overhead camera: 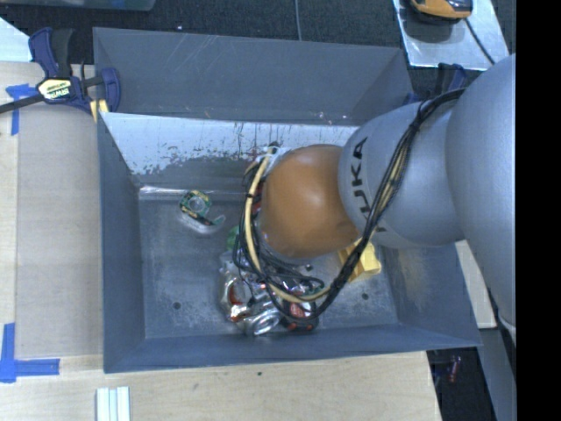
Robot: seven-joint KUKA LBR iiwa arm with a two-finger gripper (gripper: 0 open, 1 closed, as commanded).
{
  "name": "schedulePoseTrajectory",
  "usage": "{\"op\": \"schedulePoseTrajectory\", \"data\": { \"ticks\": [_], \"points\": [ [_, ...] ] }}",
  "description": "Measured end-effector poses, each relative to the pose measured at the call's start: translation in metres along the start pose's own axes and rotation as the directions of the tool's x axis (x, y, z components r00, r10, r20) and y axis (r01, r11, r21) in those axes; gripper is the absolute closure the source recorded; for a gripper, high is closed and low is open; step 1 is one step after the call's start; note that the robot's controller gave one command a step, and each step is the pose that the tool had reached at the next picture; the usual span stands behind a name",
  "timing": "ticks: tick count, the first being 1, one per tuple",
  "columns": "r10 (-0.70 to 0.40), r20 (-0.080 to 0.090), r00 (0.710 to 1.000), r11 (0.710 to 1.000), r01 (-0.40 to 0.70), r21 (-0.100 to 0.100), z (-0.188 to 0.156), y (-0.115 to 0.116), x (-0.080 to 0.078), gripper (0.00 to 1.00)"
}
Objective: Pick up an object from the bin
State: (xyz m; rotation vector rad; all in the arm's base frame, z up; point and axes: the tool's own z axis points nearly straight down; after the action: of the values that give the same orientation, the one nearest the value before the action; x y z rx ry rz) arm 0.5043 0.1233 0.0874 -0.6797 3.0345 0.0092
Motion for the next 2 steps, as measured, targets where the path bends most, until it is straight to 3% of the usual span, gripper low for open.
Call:
{"op": "schedulePoseTrajectory", "data": {
  "ticks": [1,2],
  "points": [
    [-0.005,0.025,1.0,1.0,0.005,0.001,0.003,-0.015,0.011,1.0],
    [-0.225,0.011,0.974,0.974,0.225,0.002,0.0,-0.036,0.015,1.0]
  ]
}}
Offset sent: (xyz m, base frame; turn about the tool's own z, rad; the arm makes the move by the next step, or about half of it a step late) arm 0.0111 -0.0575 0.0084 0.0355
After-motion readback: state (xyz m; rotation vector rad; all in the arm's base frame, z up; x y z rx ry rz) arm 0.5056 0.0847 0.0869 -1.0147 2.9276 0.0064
